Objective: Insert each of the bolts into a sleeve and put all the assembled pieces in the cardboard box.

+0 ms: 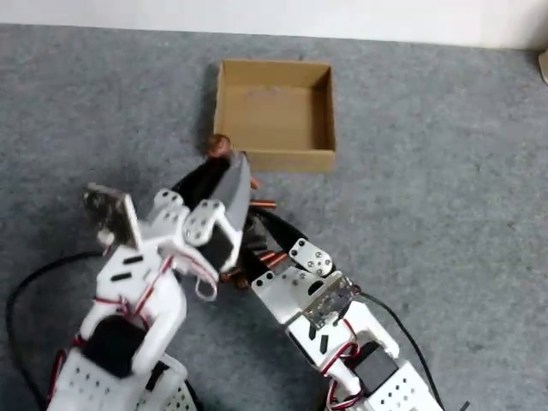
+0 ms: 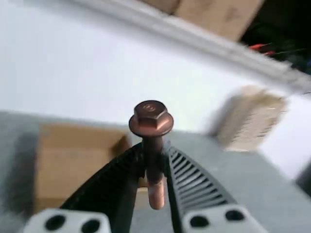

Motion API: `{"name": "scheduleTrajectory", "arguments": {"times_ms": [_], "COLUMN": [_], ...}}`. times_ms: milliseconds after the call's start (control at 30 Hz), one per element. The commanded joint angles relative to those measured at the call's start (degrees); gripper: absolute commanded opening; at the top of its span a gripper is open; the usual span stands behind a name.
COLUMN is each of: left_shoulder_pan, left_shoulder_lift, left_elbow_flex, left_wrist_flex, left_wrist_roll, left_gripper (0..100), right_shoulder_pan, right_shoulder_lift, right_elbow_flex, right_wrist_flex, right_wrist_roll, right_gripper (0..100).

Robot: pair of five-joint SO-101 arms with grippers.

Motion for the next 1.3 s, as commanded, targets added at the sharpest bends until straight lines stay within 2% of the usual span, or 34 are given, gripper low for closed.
{"name": "scheduleTrajectory", "arguments": {"times_ms": [0, 100, 200, 333, 567, 833, 1067, 1267], "left_shoulder_pan": [2.7, 0.0, -1.2, 0.3, 3.6, 7.3, 7.3, 1.7], "left_shoulder_lift": [-9.5, -15.7, -19.5, -19.0, -19.2, -19.0, -18.9, -18.9], "left_elbow_flex": [0.2, 4.3, 5.0, 5.7, 6.4, 1.4, -3.6, -5.9], "left_wrist_flex": [-0.6, 0.3, 6.9, 13.5, 14.1, 14.5, 17.4, 25.1], "left_wrist_roll": [0.2, -4.0, -9.4, -8.9, -8.4, -8.4, -8.7, -8.4], "left_gripper": [1, 1, 1, 1, 1, 1, 1, 1], "right_shoulder_pan": [-0.2, -0.1, 0.9, 1.1, 1.4, 1.4, 2.2, 3.2], "right_shoulder_lift": [-1.1, -1.1, -1.1, -1.2, -1.2, -1.1, -1.1, -1.1], "right_elbow_flex": [8.0, 8.0, 8.0, 8.0, 8.0, 8.0, 8.0, 8.0], "right_wrist_flex": [0.0, 0.0, -0.2, -0.4, -0.3, 0.0, 0.0, -0.3], "right_wrist_roll": [-0.4, -0.3, -0.4, -0.4, -0.4, -0.4, -0.4, -0.4], "right_gripper": [0.5, 0.5, 0.5, 0.5, 0.5, 0.5, 0.5, 0.5]}}
